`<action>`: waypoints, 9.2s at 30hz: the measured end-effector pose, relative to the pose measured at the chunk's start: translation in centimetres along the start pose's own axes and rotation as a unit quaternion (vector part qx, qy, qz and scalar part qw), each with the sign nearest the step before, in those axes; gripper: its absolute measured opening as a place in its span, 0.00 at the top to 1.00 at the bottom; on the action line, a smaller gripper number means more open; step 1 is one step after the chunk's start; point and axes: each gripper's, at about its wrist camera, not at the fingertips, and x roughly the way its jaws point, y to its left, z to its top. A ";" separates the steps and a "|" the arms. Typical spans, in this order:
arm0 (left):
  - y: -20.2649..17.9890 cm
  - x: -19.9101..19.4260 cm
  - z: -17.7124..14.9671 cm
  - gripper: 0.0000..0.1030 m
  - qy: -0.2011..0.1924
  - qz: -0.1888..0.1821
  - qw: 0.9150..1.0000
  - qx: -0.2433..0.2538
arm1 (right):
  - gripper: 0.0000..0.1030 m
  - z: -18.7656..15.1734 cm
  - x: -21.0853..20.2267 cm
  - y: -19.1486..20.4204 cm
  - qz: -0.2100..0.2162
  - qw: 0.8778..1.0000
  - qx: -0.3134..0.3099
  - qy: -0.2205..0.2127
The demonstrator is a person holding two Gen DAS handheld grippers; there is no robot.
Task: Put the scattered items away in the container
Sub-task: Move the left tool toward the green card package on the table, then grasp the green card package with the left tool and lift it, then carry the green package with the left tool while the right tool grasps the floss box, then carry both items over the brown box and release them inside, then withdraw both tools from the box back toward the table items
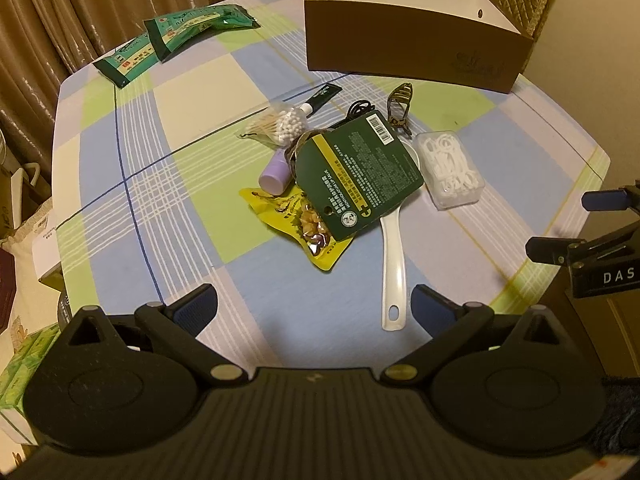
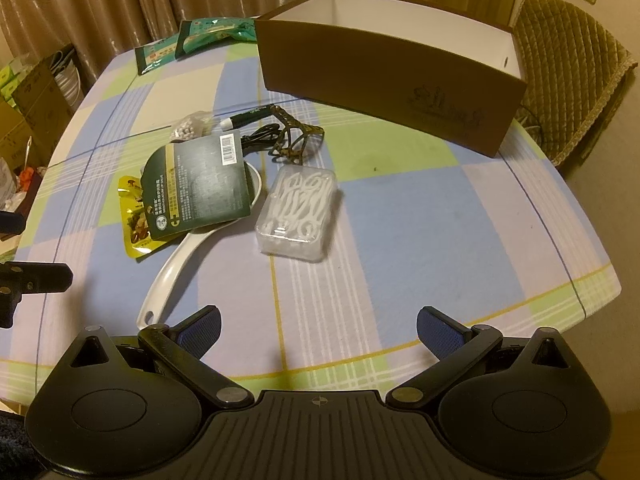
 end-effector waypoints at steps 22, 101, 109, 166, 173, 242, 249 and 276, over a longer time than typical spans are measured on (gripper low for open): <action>-0.4 2.4 1.1 0.01 -0.009 -0.007 1.000 0.029 | 0.02 0.9 1.7 -1.2 0.022 1.000 0.002 0.006; -3.5 10.5 7.7 0.10 -0.073 -0.075 0.953 0.284 | 0.02 3.0 5.6 -5.9 0.019 0.998 0.041 0.038; -0.7 7.4 7.8 0.10 -0.093 -0.080 0.976 0.181 | 0.02 4.0 5.9 -4.3 0.049 0.999 0.016 0.019; 1.5 6.6 7.0 0.10 -0.065 0.011 0.998 0.007 | 0.46 8.4 13.3 -3.4 0.172 0.923 -0.344 0.024; 0.3 7.0 8.3 0.10 -0.069 0.013 0.998 0.005 | 0.46 9.1 12.3 -6.4 0.176 0.938 -0.295 0.037; -10.6 24.1 37.6 0.10 -0.010 -0.041 0.995 0.087 | 0.46 29.9 17.0 -20.3 0.108 0.980 -0.166 0.023; -10.0 25.0 37.2 0.10 0.010 -0.034 0.996 0.077 | 0.46 29.9 17.6 -20.0 0.106 0.979 -0.172 0.033; -8.1 19.1 36.1 0.09 -0.024 -0.033 0.998 0.043 | 0.02 28.5 13.9 -19.6 0.123 0.981 -0.151 -0.009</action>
